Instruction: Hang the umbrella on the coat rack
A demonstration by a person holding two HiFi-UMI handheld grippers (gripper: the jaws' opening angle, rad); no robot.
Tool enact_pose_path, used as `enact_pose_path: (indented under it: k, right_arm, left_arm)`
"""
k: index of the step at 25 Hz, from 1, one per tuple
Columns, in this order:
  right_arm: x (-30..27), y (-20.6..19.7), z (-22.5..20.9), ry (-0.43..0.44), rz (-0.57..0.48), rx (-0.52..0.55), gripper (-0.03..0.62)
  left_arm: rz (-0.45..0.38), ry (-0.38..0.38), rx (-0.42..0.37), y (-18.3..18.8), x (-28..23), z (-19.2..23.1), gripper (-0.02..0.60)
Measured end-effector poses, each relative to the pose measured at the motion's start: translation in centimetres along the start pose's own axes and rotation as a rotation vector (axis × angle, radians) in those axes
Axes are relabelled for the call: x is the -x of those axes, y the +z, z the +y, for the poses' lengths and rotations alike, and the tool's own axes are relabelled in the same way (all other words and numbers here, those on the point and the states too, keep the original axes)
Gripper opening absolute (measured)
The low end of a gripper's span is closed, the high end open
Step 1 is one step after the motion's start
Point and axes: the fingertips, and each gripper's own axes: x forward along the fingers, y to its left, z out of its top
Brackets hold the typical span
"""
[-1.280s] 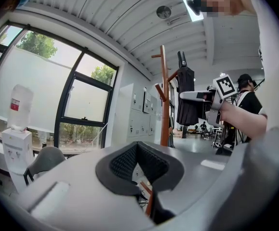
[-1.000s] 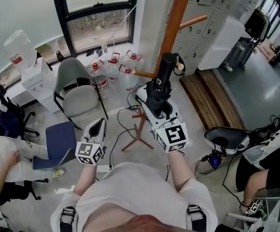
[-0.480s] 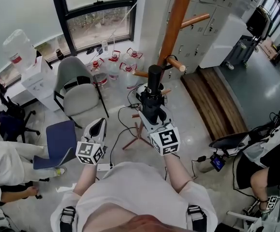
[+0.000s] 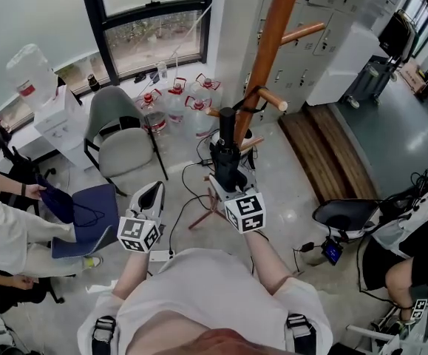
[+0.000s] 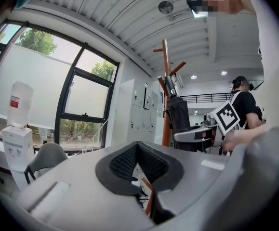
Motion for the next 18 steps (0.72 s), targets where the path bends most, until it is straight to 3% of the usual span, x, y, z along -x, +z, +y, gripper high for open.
enact_pose_path:
  k: [8,15,18]
  right_arm:
    - [-1.1,-3.2,-0.3,-0.006,0.074,-0.069,0.247]
    - [-1.4,-3.7,-0.8,-0.032,0.126,-0.022,0.249]
    - [-1.0,-4.0,-1.0,-0.051,0.127,-0.013,0.282]
  left_arm:
    - [0.012,0.012,0.002,-0.4,0.8,0.0,0.009]
    - [0.02,0.004,0.004,-0.7,0.5,-0.2,0.009]
    - [0.021,-0.002,0.003,-0.9,0.4,-0.4,0.009]
